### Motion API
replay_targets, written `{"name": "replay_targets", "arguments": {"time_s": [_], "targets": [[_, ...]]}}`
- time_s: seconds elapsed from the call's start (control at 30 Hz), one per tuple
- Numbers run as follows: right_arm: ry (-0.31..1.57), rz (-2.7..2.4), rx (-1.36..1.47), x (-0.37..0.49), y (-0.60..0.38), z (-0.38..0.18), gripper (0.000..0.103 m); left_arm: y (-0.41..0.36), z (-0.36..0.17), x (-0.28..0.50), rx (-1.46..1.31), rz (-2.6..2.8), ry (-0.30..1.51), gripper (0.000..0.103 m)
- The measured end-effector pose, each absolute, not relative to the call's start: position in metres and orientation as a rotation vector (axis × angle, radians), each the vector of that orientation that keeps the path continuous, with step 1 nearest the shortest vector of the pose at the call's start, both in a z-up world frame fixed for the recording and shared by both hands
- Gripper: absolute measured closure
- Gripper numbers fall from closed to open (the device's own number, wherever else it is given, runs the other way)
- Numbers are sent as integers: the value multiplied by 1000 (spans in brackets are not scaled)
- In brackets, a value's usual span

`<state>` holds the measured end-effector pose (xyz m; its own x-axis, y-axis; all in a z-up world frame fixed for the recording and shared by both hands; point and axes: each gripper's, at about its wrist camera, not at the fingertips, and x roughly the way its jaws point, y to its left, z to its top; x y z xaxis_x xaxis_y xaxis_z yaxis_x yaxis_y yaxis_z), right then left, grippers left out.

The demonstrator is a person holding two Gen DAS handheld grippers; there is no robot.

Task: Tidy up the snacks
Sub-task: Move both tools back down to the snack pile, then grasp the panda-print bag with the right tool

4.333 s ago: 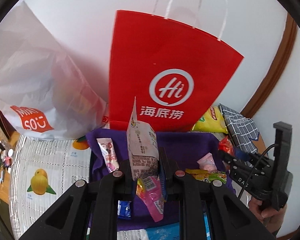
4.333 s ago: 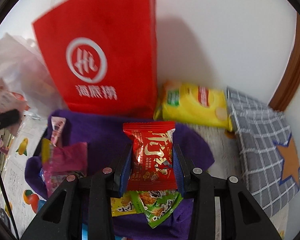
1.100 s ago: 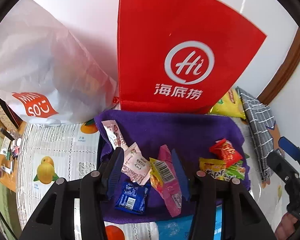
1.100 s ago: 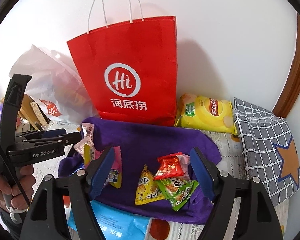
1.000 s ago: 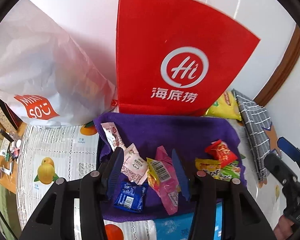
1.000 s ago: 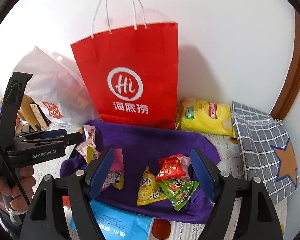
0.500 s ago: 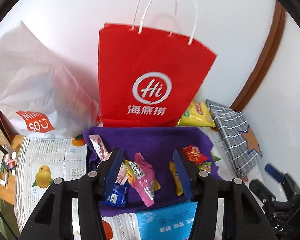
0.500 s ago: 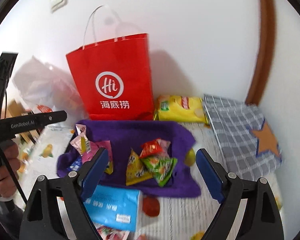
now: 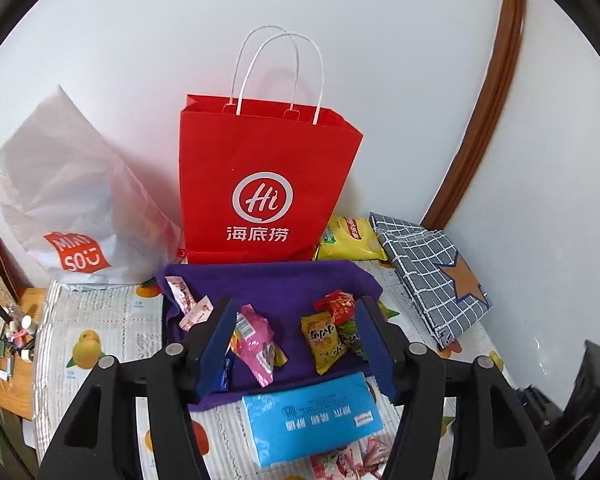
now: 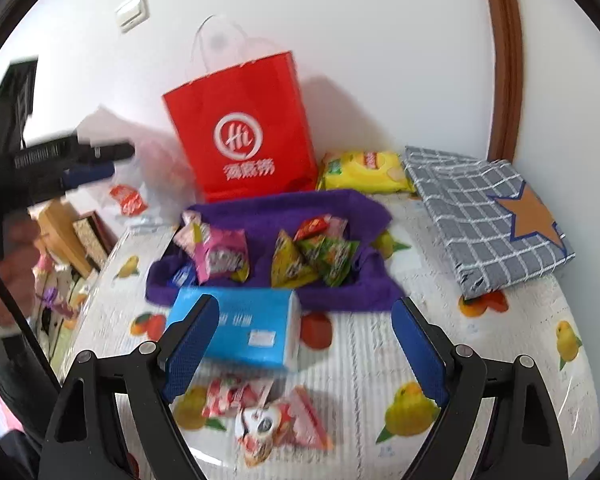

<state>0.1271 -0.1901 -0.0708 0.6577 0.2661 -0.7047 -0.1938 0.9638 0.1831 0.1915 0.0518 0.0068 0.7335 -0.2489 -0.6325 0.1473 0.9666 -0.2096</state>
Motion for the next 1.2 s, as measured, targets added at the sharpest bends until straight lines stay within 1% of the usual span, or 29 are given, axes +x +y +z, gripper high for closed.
{"name": "replay_targets", "arguments": {"time_s": [0.27,0.5,0.67,0.83,0.9,1.0,1.1,1.2], "targets": [[902,381,45,105,-167,-120,15,47,-2,158,-76,-193,734,42],[925,420,-128,90,-136,-165,15,53,-33,131,-57,-170,795,41],[968,424,-137,93,-135,-184,15,59,-49,117,-48,-147,829,41],[992,408,-126,92,-138,-198,20,64,-63,104,-48,-136,849,41],[996,392,-128,91,-139,-201,25,64,-70,100,-51,-141,861,41],[999,371,-135,91,-140,-204,37,60,-82,94,-26,-153,875,41],[989,370,-118,90,-141,-203,43,58,-91,90,-23,-167,891,41],[972,357,-104,84,-144,-200,45,55,-104,87,-29,-180,926,41]]}}
